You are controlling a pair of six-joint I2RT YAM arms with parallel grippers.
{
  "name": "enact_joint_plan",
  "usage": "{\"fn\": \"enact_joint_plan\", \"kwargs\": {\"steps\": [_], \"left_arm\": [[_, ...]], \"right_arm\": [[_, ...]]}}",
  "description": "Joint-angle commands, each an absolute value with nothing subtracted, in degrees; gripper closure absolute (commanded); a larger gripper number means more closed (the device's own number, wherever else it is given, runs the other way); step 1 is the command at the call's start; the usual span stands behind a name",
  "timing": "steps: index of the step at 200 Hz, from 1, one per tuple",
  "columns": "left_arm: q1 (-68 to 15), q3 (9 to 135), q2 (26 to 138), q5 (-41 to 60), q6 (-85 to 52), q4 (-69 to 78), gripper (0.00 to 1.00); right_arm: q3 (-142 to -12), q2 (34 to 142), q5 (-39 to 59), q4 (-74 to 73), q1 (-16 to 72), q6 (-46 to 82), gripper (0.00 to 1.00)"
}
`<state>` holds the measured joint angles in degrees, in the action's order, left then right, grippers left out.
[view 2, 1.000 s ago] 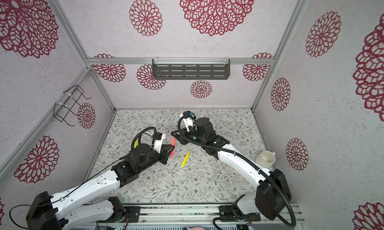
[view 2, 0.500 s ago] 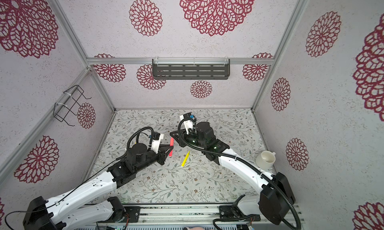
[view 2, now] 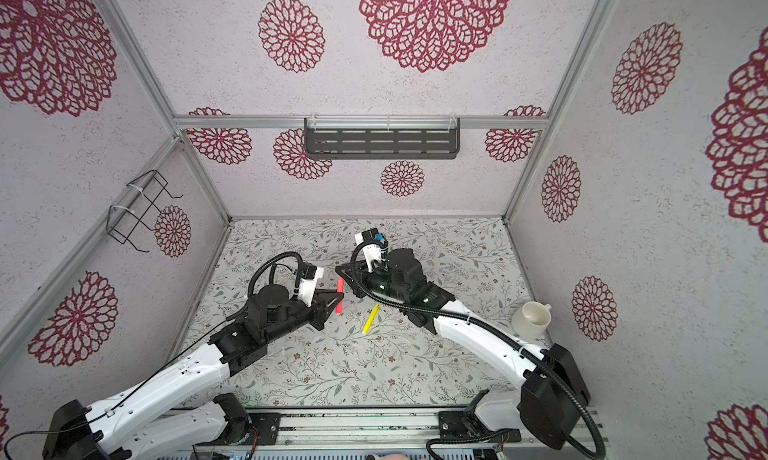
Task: Insert the pens into the pen caps
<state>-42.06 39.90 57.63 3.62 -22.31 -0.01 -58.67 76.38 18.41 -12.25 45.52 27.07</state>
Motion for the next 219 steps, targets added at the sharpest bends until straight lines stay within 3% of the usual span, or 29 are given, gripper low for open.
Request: {"fn": "enact_joint_plan", "kwargs": {"steps": [1, 219], "left_arm": [[-39.0, 43.5, 54.4, -0.3, -23.1, 14.9, 1.00], [-31.4, 46.1, 53.7, 6.0, -25.8, 20.9, 1.00]], "right_arm": [[-55.1, 77.1, 25.2, 0.9, 49.3, 25.7, 1.00], [-47.4, 77.7, 27.4, -2.6, 53.8, 27.8, 1.00]]}}
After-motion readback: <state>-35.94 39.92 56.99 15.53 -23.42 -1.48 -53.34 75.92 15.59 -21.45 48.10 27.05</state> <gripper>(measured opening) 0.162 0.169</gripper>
